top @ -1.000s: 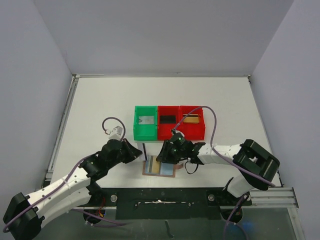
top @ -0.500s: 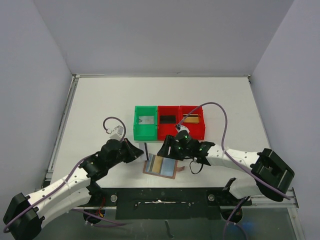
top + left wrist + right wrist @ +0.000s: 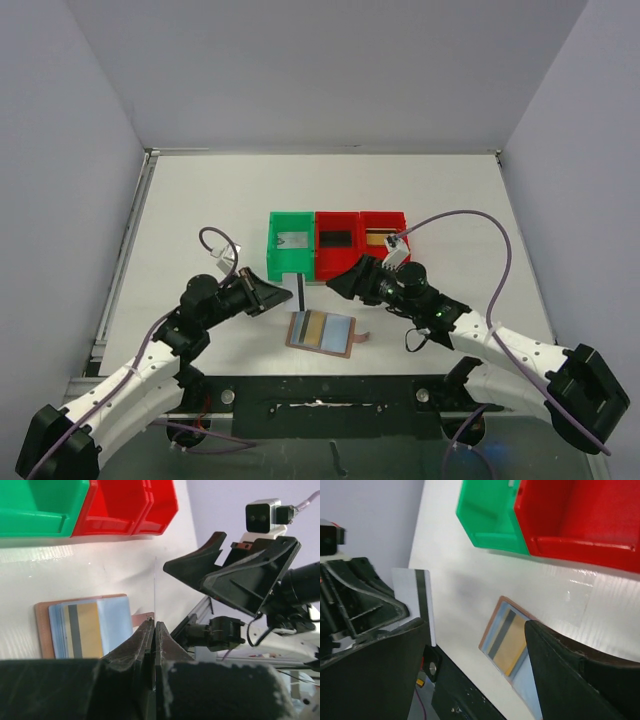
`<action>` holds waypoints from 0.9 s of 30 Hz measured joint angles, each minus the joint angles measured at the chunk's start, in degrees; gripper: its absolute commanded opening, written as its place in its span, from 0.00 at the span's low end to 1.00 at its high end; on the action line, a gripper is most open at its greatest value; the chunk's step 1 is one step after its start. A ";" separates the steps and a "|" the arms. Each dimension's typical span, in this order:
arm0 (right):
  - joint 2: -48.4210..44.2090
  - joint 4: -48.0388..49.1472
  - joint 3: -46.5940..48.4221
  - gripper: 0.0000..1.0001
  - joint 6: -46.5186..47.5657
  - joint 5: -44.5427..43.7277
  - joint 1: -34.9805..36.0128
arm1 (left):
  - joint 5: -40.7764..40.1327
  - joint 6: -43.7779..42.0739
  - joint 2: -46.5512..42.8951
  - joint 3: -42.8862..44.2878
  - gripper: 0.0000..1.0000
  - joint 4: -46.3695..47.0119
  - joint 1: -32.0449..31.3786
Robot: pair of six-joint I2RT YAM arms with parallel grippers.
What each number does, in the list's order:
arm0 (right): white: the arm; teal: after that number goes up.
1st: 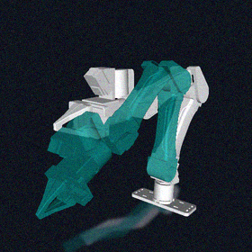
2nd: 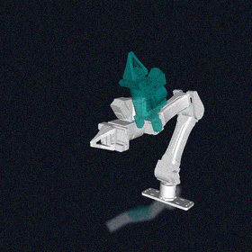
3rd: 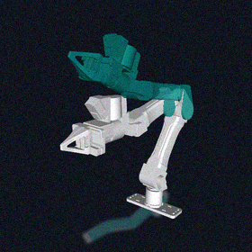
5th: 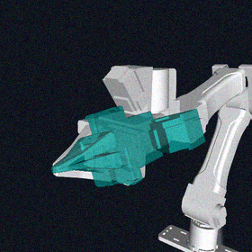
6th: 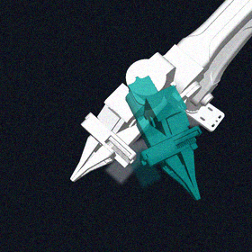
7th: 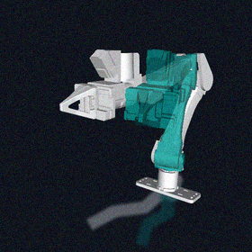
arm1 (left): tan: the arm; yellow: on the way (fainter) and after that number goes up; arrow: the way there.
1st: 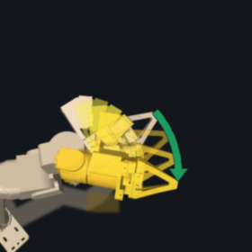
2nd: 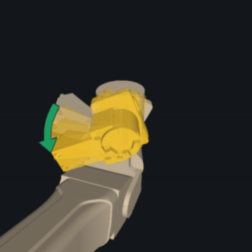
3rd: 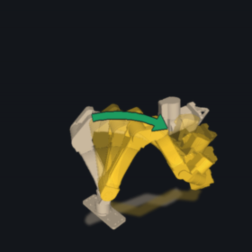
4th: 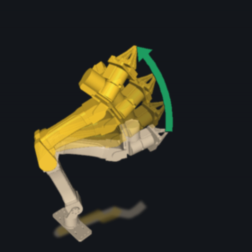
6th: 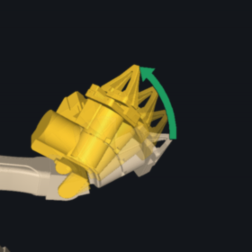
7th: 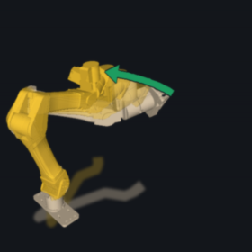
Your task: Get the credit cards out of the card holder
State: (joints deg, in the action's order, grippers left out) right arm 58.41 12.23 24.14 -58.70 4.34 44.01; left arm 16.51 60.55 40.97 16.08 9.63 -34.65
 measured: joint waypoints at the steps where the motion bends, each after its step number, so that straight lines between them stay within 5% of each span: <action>1: -0.22 1.09 0.00 0.79 0.00 1.46 -1.01 | 2.51 0.55 0.13 -0.92 0.00 2.16 1.66; 11: 4.42 11.30 2.62 0.62 0.96 15.30 -0.96 | 18.53 5.88 2.54 -4.57 0.00 19.61 7.61; 27: 11.47 23.04 5.62 0.17 -0.24 25.86 1.09 | 21.73 9.79 2.60 -4.59 0.00 27.08 7.85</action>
State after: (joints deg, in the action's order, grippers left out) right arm 69.89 35.27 29.76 -58.94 30.20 45.10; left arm 38.24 70.35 43.57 11.49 36.71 -26.81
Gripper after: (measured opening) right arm 0.230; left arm 0.007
